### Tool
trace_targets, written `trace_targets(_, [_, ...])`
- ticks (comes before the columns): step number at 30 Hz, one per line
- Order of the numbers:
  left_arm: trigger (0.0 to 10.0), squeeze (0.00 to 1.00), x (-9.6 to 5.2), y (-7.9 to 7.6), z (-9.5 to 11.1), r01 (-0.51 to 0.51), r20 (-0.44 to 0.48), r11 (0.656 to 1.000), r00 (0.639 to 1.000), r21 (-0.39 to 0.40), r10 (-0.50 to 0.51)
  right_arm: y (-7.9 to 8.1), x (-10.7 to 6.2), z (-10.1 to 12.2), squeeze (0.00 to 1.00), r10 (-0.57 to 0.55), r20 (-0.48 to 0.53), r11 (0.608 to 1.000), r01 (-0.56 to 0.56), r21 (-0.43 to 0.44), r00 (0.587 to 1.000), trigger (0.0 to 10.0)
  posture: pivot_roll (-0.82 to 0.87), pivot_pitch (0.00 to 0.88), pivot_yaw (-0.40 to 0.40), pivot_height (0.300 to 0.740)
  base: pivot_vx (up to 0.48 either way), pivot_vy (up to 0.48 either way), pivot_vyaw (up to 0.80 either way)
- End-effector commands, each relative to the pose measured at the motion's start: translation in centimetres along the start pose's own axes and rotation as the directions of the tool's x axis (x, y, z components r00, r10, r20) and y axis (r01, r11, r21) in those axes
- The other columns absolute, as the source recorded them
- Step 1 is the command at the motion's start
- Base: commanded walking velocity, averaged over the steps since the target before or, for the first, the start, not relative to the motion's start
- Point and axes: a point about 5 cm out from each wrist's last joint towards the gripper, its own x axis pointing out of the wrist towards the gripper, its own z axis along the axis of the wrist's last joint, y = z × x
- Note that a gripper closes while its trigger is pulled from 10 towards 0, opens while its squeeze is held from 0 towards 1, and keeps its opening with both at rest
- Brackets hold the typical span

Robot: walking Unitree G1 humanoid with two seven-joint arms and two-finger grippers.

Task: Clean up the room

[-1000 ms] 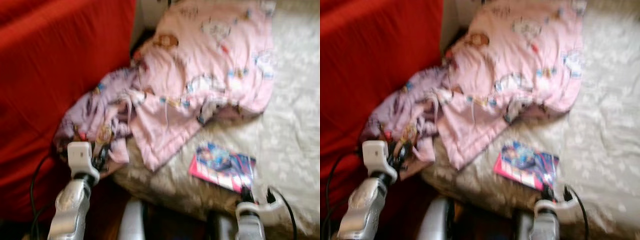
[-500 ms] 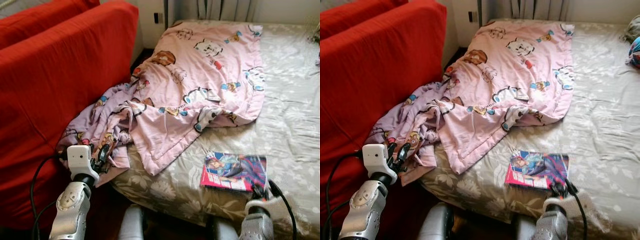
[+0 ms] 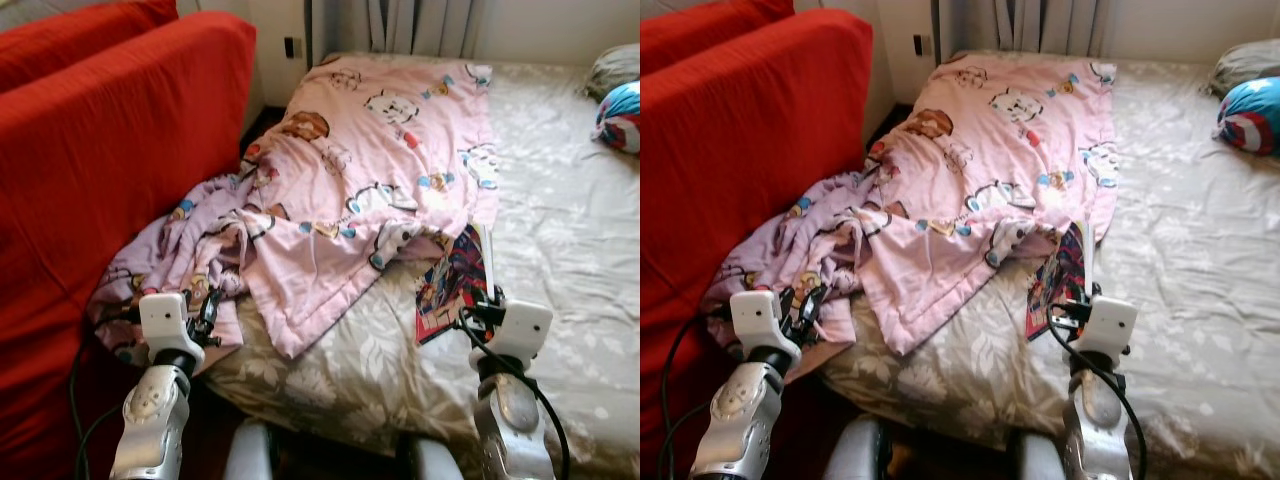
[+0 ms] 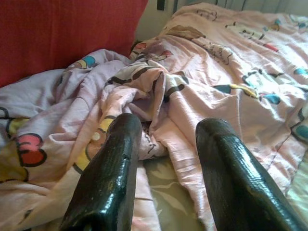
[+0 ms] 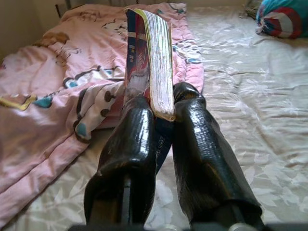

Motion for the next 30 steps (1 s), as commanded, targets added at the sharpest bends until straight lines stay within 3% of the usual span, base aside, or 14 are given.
trace_targets(1, [10.0, 0.00, -0.5, 0.4, -0.9, -0.026, -0.026, 1.000, 0.999, 0.004, 0.026, 0.5, 0.0, 0.7, 0.00, 0.018, 0.026, 1.000, -0.017, -0.007, 0.999, 10.0, 0.05, 0.025, 0.002, 0.624, 0.000, 0.000, 0.00])
trace_targets(7, [10.0, 0.00, -0.9, 0.6, -1.4, -0.039, -0.037, 0.999, 0.999, -0.005, 0.038, 1.2, 0.1, 0.1, 0.00, 0.053, -0.040, 0.999, -0.053, -0.002, 0.998, 10.0, 0.05, 0.000, -0.001, 0.669, 0.000, 0.000, 0.00])
trace_targets(19, [10.0, 0.00, -1.3, 0.9, -3.4, -0.052, -0.112, 0.999, 0.992, -0.013, 0.050, 0.5, -0.4, -0.4, 0.00, 0.020, -0.075, 1.000, -0.018, 0.024, 0.997, 10.0, 0.04, 0.000, 0.002, 0.739, 0.000, 0.000, 0.00])
trace_targets(23, [10.0, 0.00, -1.7, 1.5, -5.0, -0.077, -0.187, 0.997, 0.980, -0.029, 0.070, 0.9, -0.2, -0.4, 0.00, 0.037, -0.079, 0.999, -0.035, 0.027, 0.996, 10.0, 0.04, 0.000, -0.008, 0.740, 0.000, 0.000, 0.00])
trace_targets(24, [10.0, 0.00, -2.2, 1.7, -6.2, -0.078, -0.245, 0.997, 0.967, -0.026, 0.069, 1.2, -0.1, -0.5, 0.00, 0.044, -0.088, 0.999, -0.041, 0.030, 0.995, 10.0, 0.05, 0.000, -0.010, 0.740, 0.000, 0.000, 0.00])
trace_targets(30, [10.0, 0.00, -4.3, 2.9, -9.0, -0.121, -0.383, 0.993, 0.917, -0.007, 0.109, 1.6, -0.1, -0.5, 0.00, 0.068, -0.077, 0.997, -0.065, 0.041, 0.995, 10.0, 0.05, 0.010, -0.012, 0.740, 0.000, 0.000, 0.00])
